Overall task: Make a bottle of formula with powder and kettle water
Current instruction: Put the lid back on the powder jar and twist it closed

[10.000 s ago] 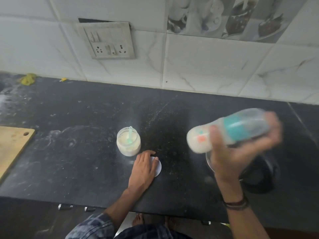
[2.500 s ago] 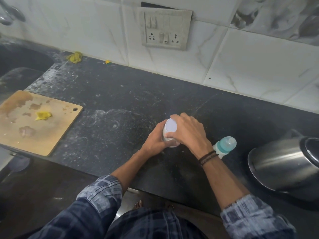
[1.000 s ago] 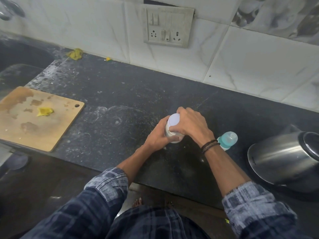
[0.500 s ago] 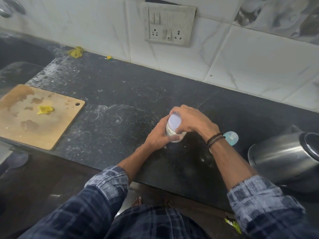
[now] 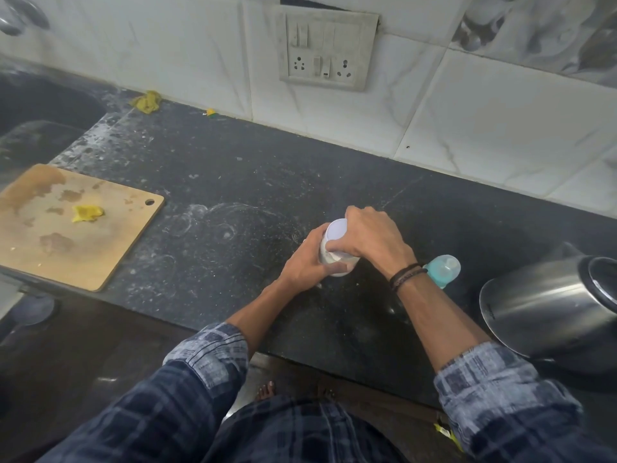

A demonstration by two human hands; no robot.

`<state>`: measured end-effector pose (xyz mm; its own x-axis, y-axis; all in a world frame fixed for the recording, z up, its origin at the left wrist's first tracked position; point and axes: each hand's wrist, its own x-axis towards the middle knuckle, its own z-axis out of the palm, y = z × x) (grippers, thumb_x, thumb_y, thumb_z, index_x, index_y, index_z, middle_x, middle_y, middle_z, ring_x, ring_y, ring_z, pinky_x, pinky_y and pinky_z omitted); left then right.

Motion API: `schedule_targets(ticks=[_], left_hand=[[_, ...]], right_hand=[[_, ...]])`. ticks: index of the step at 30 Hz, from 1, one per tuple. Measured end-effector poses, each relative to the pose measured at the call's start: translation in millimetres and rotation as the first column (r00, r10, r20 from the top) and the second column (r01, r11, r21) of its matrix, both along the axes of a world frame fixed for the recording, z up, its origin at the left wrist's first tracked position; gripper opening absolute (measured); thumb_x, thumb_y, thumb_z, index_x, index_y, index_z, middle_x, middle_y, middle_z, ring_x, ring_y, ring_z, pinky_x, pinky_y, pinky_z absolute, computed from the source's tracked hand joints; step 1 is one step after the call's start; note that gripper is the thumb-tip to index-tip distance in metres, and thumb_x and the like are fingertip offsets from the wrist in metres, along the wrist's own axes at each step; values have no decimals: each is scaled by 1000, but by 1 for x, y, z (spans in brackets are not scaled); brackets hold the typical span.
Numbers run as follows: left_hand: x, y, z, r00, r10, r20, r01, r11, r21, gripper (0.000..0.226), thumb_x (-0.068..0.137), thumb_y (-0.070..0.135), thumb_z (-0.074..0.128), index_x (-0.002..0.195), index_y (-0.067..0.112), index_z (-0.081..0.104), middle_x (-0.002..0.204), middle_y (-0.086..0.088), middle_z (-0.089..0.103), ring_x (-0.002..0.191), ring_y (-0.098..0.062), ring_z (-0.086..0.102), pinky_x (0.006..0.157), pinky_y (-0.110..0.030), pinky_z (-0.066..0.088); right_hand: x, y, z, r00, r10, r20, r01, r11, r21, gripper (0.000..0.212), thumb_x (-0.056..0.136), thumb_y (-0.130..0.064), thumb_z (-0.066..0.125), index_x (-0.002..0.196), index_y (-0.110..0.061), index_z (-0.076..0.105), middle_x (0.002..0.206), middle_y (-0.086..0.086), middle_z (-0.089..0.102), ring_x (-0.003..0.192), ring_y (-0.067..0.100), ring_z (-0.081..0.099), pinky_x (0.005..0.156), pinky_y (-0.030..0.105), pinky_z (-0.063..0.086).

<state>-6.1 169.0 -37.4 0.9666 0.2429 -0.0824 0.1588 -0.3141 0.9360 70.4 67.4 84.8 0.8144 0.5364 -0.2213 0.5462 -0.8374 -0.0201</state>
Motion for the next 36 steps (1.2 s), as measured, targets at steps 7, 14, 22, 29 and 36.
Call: schedule_targets(ticks=[7,14,22,29,36], left_hand=[[0,0,0,1000,-1,13,0,1000,13,77,77,31,84,135,46,35,137,14,50,122,-10,53,107,-42,47],[0,-1,-1,1000,3,9,-3,1000,2,79,71,45,84,135,43,37,136,12,52,120,-10,55,104,-41,49],[0,1,-2,1000,-12,10,12,1000,25,82,74,41,84,142,37,38,138,14,50,124,-8,53,106,-45,48],[0,-1,1,1000,16,-8,-15,1000,26,77,76,37,84,136,40,37,132,14,52,117,-10,55,94,-29,44],[0,-2,3,1000,15,-14,-15,1000,22,76,78,32,86,137,34,37,129,14,52,113,-7,55,92,-21,42]], right_hand=[[4,-9,6,1000,11,-3,-11,999,-36,82,80,-77,65,137,-19,54,131,8,63,104,29,63,84,39,51],[-1,-8,2,995,64,-70,-61,997,40,74,74,-45,83,141,-27,55,132,5,62,110,29,64,88,40,54],[-5,2,-1,999,1,39,0,1000,-30,58,82,-56,70,119,-13,58,108,8,69,79,25,53,67,33,42],[0,0,-5,997,50,-59,-49,999,20,67,71,-49,80,127,-24,55,116,3,63,94,26,61,79,38,56],[11,-1,-1,960,204,-193,-206,979,13,73,68,-25,90,129,-33,52,121,-5,53,105,21,54,83,35,52]])
